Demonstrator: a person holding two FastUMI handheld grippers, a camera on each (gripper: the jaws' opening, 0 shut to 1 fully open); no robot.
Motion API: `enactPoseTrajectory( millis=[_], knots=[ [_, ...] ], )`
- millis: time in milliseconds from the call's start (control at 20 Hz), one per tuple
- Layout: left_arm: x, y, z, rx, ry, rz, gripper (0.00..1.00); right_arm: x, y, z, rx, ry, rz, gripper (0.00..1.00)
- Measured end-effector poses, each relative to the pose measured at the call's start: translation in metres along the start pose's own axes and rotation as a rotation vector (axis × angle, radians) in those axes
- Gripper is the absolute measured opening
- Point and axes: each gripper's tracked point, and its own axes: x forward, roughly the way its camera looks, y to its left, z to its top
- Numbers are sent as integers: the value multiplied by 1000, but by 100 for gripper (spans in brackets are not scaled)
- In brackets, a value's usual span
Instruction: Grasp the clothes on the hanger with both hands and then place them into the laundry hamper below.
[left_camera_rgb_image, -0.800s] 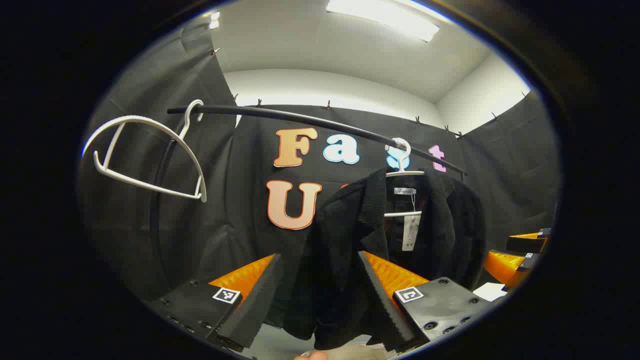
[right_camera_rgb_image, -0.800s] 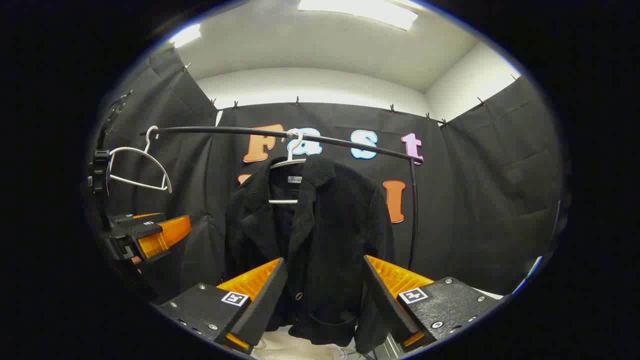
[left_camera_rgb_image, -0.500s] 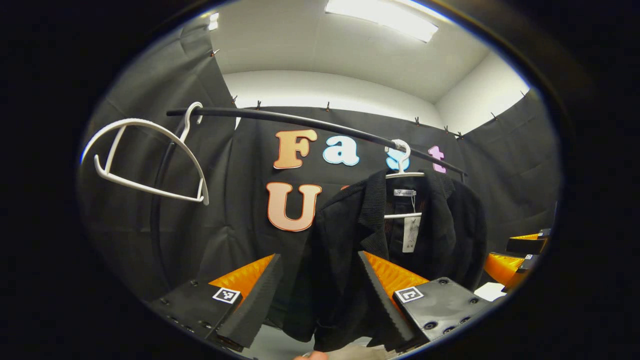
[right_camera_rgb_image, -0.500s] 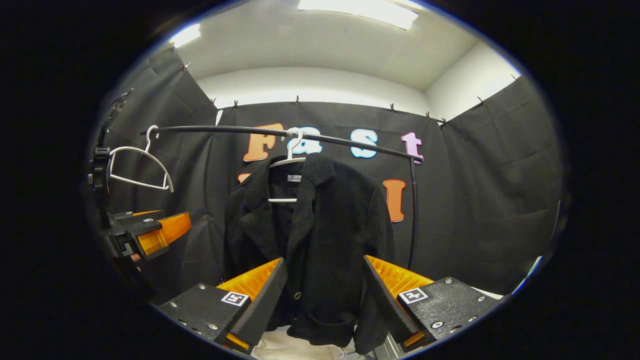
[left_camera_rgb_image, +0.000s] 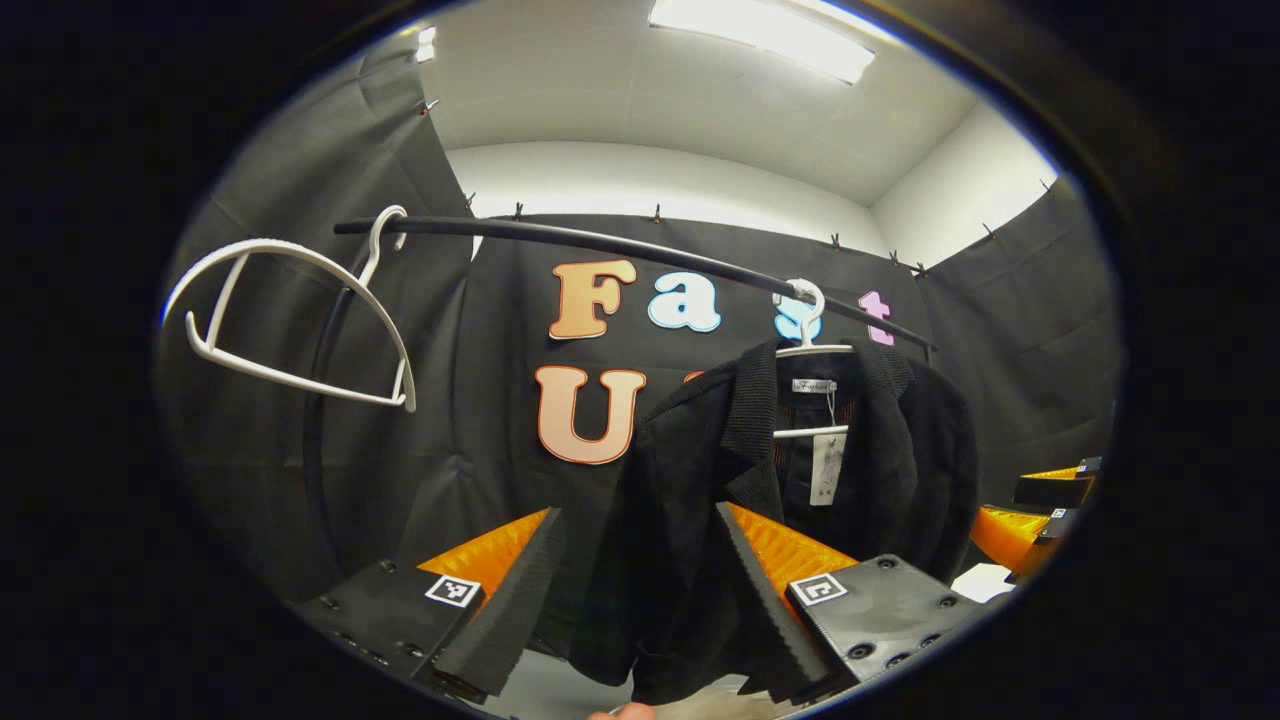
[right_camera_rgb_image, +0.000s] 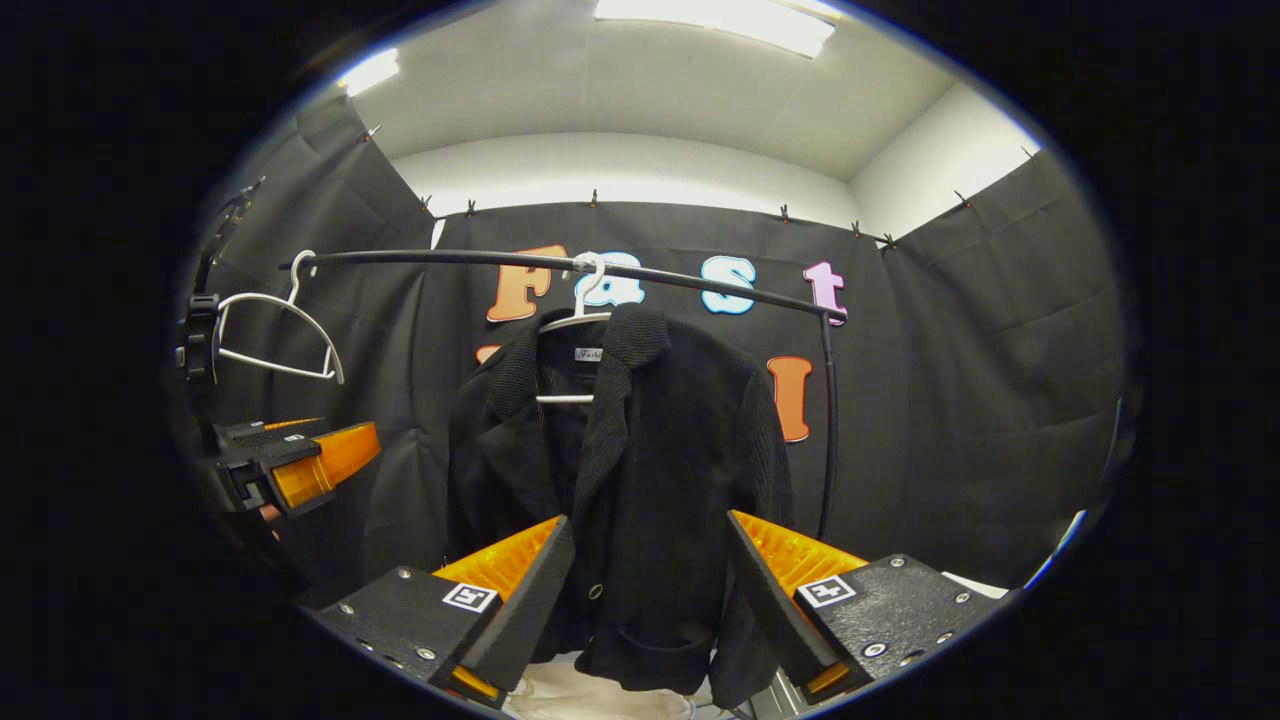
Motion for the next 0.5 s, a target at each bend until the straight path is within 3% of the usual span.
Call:
enactPoseTrajectory(
  millis=[50,200,400,500],
  knots=[
    [-1,0,0,0,0,0,100,0,0,-1,2,1,1,93],
    [-2,4,1,3,0,4,96,-2,2,-1,5,5,3,93],
    [-2,6,0,5,4,8,100,2,6,-1,15,7,9,96],
    [-2,6,-1,5,6,6,96,13,15,-2,45,15,18,93]
  ],
)
